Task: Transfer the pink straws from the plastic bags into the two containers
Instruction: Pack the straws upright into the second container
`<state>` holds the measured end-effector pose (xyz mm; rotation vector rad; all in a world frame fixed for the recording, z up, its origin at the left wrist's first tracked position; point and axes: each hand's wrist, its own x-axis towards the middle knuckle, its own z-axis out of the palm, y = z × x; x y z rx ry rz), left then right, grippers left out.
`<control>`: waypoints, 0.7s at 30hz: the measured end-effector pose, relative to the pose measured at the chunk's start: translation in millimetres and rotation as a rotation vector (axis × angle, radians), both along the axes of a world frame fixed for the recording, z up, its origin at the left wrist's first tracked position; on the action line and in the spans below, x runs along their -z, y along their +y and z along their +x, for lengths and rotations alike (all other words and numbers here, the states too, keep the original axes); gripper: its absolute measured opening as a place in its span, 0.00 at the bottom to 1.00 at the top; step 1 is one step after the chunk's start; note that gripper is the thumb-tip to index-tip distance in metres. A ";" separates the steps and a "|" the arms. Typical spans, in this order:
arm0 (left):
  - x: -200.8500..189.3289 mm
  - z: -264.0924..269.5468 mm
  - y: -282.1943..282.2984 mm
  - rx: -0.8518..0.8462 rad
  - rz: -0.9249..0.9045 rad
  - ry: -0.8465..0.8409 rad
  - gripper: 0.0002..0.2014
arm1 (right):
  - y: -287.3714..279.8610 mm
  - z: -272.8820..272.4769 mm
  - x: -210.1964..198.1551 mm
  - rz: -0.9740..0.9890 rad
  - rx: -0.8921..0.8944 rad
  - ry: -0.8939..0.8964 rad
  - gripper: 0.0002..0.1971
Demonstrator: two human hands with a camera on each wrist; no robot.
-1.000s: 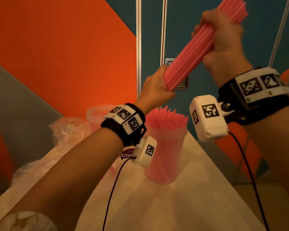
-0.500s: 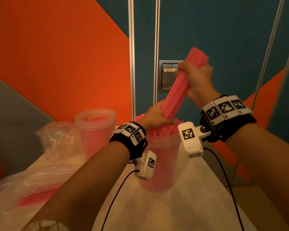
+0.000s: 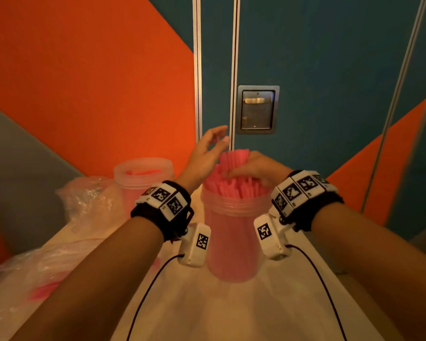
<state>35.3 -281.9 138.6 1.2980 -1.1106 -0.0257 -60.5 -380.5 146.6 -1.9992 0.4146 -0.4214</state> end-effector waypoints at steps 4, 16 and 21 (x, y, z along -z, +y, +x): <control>4.6 4.4 -11.2 0.059 0.269 -0.126 0.22 | -4.9 2.2 -18.7 -0.118 -0.005 0.077 0.43; 5.2 3.5 -6.8 -0.172 -0.020 0.158 0.21 | -25.6 -2.2 9.5 -0.535 0.237 -0.361 0.31; 21.4 12.5 18.1 -0.040 0.113 0.175 0.28 | -50.1 -15.3 17.1 -0.283 0.328 -0.256 0.23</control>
